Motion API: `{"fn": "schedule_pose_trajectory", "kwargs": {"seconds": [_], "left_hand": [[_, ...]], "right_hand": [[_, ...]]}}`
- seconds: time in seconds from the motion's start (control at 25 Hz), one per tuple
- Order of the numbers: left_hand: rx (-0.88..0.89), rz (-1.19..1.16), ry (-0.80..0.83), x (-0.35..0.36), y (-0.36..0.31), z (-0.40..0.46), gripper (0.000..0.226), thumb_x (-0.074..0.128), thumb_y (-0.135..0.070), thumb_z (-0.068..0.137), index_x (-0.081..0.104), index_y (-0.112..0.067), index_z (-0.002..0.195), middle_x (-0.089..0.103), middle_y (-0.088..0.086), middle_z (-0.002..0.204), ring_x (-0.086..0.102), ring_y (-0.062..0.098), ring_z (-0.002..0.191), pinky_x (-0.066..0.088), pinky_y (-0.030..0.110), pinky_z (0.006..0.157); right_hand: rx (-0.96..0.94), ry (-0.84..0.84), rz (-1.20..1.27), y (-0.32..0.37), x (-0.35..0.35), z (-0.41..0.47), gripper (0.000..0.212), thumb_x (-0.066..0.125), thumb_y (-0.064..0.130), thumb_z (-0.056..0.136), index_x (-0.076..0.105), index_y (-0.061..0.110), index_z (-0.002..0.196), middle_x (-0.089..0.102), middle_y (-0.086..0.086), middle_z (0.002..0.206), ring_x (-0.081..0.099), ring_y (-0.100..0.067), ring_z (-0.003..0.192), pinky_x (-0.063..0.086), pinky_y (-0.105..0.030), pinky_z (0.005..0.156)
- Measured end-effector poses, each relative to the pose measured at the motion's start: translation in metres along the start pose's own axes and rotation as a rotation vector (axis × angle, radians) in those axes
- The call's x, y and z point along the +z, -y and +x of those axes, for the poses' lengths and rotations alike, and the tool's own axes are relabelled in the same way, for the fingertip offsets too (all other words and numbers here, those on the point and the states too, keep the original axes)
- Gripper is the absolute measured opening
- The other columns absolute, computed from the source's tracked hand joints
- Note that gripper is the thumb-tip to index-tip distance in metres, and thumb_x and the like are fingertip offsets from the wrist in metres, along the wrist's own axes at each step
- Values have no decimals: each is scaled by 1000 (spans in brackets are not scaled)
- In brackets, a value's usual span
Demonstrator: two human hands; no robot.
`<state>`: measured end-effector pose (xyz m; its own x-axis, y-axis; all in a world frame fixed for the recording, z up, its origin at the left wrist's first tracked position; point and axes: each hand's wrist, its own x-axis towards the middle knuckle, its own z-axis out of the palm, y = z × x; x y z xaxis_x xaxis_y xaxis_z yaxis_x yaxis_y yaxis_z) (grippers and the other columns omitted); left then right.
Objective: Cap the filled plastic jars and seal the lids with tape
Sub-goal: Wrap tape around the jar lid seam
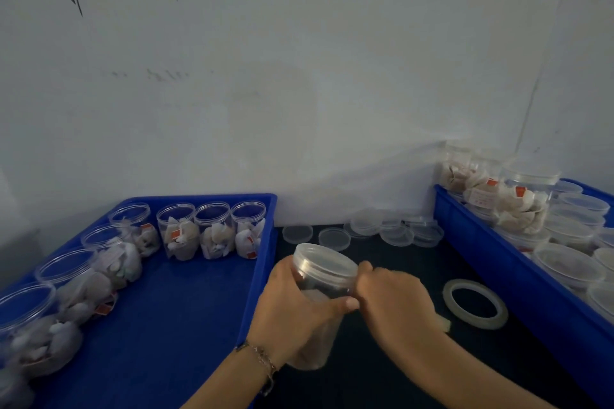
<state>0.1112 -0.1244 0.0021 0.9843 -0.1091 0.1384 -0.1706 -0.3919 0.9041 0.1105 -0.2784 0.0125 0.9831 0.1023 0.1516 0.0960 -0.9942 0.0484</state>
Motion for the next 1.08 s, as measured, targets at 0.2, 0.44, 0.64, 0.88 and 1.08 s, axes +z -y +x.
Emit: {"fn": "schedule_pose_trajectory", "kwargs": {"seconds": [0.2,0.44,0.64,0.88,1.08], "left_hand": [[-11,71,-45,-14,-5,1,90,56,-88,29,56,-30,98,65,-12,93,61,0,86,45,14,67],[-115,-62,-41,-27,-11,6,87,60,-76,38,68,-5,89,70,16,87,67,31,85,54,40,79],[-181,-222,74,-20,-16,0,82,65,-67,37,68,-8,93,72,12,87,68,22,78,56,32,72],[-202,-510,179,-25,-19,-2,63,71,-51,48,69,-6,91,72,9,76,69,19,64,54,27,55],[-168,-644,204,-26,-20,-3,43,66,-46,54,77,-13,80,73,12,82,70,23,68,56,29,55]], "right_hand": [[-115,-14,244,-11,-7,-12,16,52,34,93,47,25,105,52,9,76,56,-6,67,36,-18,50],[-183,201,1063,-42,-23,-26,46,63,46,85,39,46,124,65,5,63,51,-3,46,41,-16,48],[-165,73,1067,-54,-22,-28,50,50,62,78,39,49,125,49,5,50,44,-1,47,38,-16,50],[-182,-61,834,-63,-32,-19,55,42,78,73,30,59,123,47,6,48,41,-3,43,35,-18,46],[-187,-129,641,-64,-28,-9,64,20,82,76,29,52,132,53,12,53,51,0,48,36,-14,47]]}}
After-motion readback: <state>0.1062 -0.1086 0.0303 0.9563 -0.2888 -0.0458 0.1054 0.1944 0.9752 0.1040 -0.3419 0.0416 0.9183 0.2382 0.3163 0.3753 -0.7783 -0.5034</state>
